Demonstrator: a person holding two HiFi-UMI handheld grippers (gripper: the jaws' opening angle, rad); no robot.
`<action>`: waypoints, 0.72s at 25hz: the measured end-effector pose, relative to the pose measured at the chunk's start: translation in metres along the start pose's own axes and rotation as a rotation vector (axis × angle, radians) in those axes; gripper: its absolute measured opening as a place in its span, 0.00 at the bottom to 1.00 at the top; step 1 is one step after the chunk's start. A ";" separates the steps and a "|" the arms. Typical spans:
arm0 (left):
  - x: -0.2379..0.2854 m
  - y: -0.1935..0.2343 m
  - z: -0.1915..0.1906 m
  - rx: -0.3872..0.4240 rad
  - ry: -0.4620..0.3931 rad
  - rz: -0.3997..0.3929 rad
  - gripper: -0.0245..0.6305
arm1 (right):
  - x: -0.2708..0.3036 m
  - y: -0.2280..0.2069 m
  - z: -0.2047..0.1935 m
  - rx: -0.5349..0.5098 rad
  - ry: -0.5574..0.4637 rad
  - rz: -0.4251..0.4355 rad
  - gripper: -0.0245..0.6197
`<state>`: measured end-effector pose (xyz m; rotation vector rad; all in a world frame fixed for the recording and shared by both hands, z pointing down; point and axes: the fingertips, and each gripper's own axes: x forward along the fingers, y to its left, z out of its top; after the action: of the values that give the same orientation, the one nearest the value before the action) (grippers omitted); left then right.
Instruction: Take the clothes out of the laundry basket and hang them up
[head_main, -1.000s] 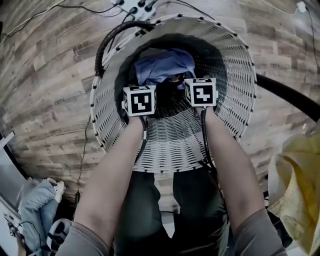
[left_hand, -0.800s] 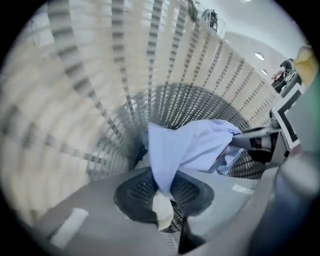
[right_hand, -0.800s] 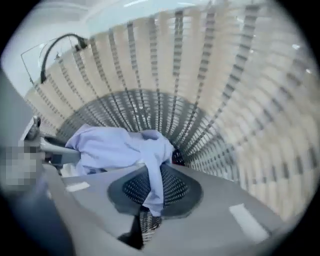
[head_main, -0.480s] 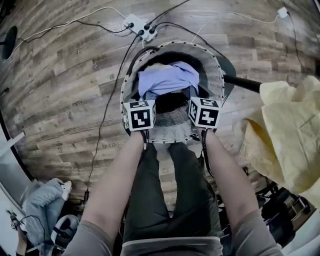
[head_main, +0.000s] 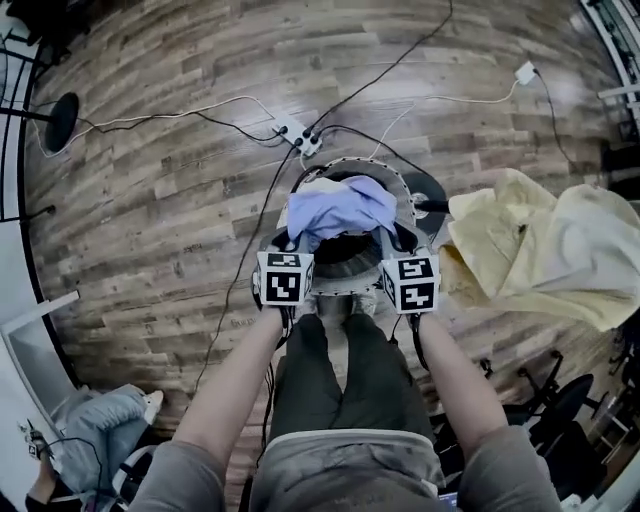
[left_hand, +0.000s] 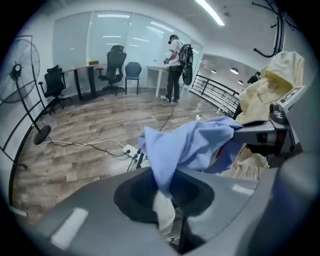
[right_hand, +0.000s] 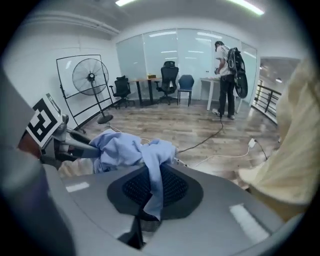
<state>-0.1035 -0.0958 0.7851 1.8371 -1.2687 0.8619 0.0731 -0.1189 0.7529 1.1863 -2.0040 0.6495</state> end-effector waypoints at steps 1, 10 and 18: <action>-0.015 -0.001 0.011 0.037 -0.019 0.004 0.13 | -0.015 0.003 0.015 -0.023 -0.018 -0.001 0.13; -0.143 -0.022 0.086 0.201 -0.163 0.000 0.13 | -0.157 0.031 0.131 -0.039 -0.234 0.002 0.13; -0.259 -0.040 0.142 0.192 -0.283 -0.055 0.13 | -0.273 0.052 0.204 -0.084 -0.402 0.037 0.13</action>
<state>-0.1232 -0.0880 0.4878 2.1979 -1.3362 0.7330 0.0510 -0.0956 0.4093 1.3108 -2.3635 0.3580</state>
